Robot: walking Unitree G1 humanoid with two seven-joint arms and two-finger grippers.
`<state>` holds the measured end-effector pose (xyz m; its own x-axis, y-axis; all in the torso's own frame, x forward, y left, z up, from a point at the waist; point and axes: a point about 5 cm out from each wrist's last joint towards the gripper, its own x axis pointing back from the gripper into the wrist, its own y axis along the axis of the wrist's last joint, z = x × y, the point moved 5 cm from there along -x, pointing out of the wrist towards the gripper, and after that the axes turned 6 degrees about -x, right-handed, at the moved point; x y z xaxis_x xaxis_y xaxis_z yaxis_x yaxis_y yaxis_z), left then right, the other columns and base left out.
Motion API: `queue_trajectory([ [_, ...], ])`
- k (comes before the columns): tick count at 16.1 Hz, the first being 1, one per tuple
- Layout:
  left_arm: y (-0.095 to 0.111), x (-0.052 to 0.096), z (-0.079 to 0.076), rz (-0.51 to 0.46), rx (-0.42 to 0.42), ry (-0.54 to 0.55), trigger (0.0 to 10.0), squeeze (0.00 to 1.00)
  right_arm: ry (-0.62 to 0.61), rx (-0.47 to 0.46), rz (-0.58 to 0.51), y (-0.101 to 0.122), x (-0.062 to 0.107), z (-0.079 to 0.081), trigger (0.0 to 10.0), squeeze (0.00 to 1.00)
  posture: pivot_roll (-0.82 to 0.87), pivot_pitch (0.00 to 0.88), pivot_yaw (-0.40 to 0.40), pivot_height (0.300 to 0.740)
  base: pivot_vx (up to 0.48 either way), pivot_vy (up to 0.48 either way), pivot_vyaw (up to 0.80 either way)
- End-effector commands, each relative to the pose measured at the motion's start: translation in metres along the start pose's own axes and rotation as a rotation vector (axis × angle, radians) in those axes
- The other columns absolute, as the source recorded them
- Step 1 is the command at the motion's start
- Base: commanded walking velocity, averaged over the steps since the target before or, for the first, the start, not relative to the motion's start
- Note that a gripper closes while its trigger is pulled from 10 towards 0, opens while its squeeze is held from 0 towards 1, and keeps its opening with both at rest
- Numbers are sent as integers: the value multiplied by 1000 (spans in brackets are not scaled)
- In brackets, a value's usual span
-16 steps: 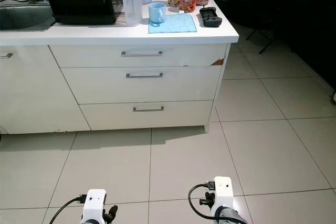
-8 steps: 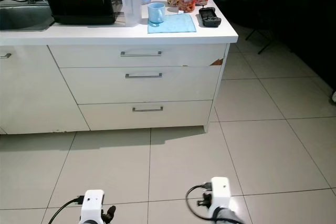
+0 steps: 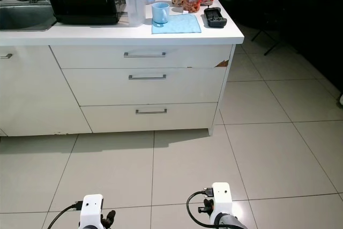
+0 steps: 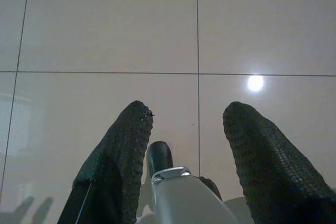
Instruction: Kitchen organization
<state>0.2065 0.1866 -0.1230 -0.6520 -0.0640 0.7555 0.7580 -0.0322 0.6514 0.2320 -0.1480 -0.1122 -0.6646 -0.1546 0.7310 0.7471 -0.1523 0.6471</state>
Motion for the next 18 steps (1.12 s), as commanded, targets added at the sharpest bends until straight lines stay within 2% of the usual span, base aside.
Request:
queue_trajectory([
  [1, 1, 0, 2, 0, 12, 12, 10000, 0, -9, 2, 14, -3, 1, -2, 10000, 0, 62, 13, -4, 740, 0, 0, 0],
  [18, -2, 0, 4, 14, 49, 26, 10000, 0, -10, -3, 8, -1, 0, 0, 10000, 0, 67, 19, -1, 740, 0, 0, 0],
])
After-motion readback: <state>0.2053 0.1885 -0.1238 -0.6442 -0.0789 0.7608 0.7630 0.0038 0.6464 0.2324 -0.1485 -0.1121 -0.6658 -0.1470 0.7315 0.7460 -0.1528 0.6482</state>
